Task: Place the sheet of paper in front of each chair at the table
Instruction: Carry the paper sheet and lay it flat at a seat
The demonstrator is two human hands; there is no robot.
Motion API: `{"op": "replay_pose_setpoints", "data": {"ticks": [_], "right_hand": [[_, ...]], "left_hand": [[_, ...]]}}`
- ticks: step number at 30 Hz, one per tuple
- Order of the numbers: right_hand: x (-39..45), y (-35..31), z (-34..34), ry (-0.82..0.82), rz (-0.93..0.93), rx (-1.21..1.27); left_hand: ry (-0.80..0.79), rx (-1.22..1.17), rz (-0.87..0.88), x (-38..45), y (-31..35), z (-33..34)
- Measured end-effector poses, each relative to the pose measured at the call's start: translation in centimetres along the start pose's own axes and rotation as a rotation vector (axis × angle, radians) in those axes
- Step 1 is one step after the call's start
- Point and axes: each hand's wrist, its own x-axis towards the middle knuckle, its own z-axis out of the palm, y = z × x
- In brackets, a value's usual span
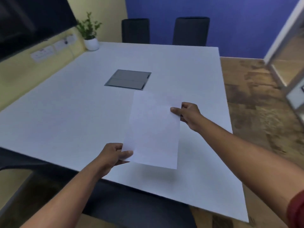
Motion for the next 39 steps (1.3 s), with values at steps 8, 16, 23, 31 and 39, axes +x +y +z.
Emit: {"op": "replay_pose_setpoints", "data": {"ticks": [8, 16, 23, 31, 39], "right_hand": [[-1.2, 4.2, 3.8, 0.247, 0.026, -0.070], [-1.5, 6.1, 3.1, 0.360, 0.063, -0.114], [1.6, 8.9, 2.8, 0.357, 0.112, -0.102], [1.1, 15.6, 3.6, 0.293, 0.299, -0.161], [0.1, 20.5, 3.4, 0.285, 0.391, -0.266]], "left_hand": [[-0.332, 0.122, -0.092, 5.4, -2.0, -5.3], [-0.429, 0.168, -0.197, 6.9, -2.9, -4.3], [-0.334, 0.298, -0.077, 9.2, -3.9, -4.4], [-0.296, 0.369, -0.059, 14.5, -8.5, -5.3], [-0.312, 0.431, -0.100, 19.0, -12.7, -4.9]]}}
